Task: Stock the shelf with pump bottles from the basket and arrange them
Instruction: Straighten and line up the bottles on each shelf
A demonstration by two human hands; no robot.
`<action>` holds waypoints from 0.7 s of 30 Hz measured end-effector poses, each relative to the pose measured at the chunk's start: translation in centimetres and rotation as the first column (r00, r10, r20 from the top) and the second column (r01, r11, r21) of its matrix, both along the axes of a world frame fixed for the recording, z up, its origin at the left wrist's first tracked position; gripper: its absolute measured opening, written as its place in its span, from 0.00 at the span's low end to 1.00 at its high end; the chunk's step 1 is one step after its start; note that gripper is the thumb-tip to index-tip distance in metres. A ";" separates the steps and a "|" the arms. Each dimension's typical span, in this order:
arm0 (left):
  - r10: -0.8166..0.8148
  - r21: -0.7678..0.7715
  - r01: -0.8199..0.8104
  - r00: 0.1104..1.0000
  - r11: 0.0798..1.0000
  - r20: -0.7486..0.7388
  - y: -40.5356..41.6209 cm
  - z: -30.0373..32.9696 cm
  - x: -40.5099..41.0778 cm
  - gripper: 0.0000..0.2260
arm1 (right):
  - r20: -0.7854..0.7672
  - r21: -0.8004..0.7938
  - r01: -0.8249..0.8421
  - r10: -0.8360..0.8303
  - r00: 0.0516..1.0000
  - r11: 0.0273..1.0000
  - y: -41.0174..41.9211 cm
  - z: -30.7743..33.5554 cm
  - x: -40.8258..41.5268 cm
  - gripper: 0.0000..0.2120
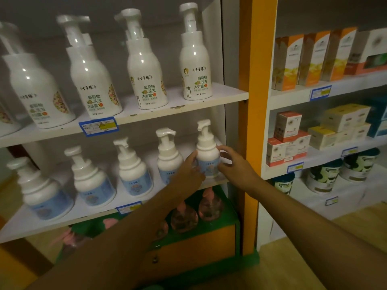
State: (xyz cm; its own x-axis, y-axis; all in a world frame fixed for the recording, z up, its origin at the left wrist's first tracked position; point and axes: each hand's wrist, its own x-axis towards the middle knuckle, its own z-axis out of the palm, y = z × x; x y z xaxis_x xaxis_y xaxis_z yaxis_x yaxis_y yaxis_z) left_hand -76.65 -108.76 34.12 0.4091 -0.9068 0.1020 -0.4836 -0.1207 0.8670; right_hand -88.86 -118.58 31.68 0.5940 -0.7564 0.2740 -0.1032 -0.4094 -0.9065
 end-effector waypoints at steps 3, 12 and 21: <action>-0.002 -0.035 0.003 1.000 0.999 0.025 -0.1 -0.1 0.2 0.22 | 0.009 -0.050 0.012 -0.012 1.000 0.999 0.3 0.2 -0.5 0.21; -0.004 0.019 0.006 0.991 1.000 -0.135 3.5 -6.7 0.2 0.12 | 0.004 -0.065 0.054 -0.054 0.999 0.996 2.2 -4.2 -2.1 0.08; 0.009 0.253 -0.022 0.999 0.967 0.053 2.0 -12.6 0.4 0.19 | -0.241 0.022 0.029 -0.023 0.970 0.999 0.2 -12.7 -0.4 0.17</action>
